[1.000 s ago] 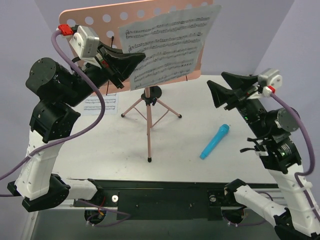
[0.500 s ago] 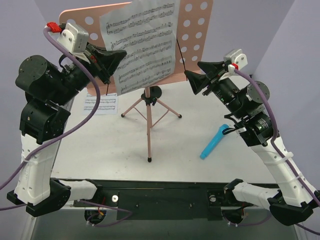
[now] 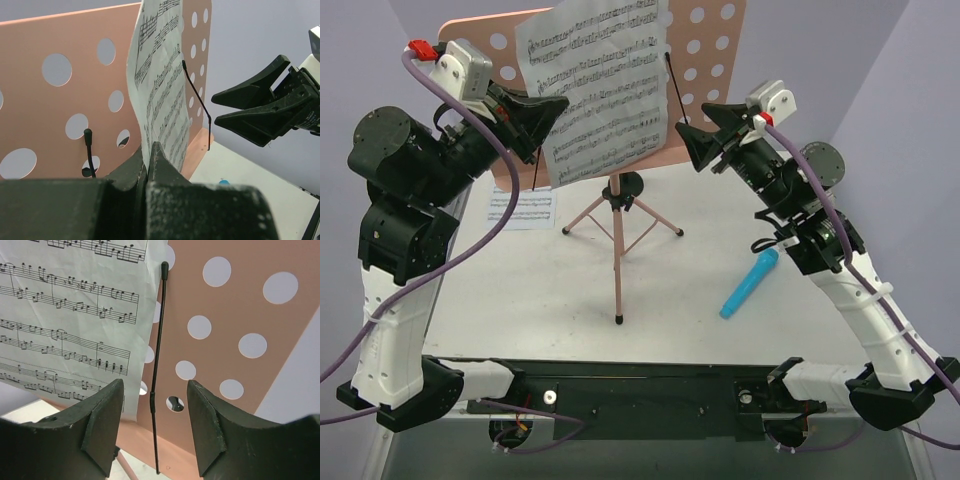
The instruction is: Set up the instrument practice props
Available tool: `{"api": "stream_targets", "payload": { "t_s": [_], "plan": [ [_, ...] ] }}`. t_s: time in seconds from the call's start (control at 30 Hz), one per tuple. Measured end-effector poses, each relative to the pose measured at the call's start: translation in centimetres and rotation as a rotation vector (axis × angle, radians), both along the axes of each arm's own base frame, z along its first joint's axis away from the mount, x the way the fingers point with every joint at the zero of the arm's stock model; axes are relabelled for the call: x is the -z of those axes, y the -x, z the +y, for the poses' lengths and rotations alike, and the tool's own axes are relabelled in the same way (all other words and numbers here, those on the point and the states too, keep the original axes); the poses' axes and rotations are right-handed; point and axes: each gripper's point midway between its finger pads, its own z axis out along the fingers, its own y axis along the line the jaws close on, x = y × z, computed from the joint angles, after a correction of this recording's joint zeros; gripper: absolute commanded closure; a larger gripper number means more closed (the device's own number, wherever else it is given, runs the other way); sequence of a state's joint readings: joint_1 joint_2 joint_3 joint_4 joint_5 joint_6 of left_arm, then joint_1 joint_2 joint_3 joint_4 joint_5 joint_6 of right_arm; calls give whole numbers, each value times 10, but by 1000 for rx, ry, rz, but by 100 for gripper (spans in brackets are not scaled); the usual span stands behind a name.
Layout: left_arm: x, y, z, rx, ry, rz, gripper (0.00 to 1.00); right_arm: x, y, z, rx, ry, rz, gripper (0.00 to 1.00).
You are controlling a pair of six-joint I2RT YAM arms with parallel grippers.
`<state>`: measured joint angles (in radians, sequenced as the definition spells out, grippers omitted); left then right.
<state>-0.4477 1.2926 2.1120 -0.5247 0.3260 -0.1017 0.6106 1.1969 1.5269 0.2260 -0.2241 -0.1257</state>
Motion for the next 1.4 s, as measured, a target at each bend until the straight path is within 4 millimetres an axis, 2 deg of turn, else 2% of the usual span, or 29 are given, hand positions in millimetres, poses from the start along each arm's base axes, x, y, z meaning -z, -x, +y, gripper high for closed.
{"api": "stream_targets", "payload": {
  "t_s": [0.13, 0.27, 0.3, 0.4, 0.47, 0.57, 0.9, 1.23, 1.4],
  "plan": [
    [-1, 0, 1, 0, 3, -2, 100, -3, -6, 6, 4, 23, -19, 55],
    [-1, 1, 0, 10, 6, 0, 100, 6, -16, 14, 11, 64, -23, 58],
    [-1, 2, -1, 17, 7, 2, 100, 9, -18, 16, 14, 76, -24, 62],
    [-1, 3, -3, 30, 10, 1, 100, 17, -27, 20, 29, 107, -23, 88],
    [0, 2, -4, 35, 12, 2, 100, 20, -31, 22, 36, 119, -24, 96],
    [2, 0, -5, 38, 10, 6, 100, 21, -32, 22, 39, 119, -23, 100],
    [-1, -2, -8, 52, 34, 2, 100, 20, -30, 22, 37, 57, -47, 100],
    [16, -19, -15, 49, 62, 37, 100, 17, -34, 15, 75, -119, -53, 100],
    [18, -20, -13, 38, 83, 38, 100, 16, -36, 10, 96, -175, -57, 100]
  ]
}}
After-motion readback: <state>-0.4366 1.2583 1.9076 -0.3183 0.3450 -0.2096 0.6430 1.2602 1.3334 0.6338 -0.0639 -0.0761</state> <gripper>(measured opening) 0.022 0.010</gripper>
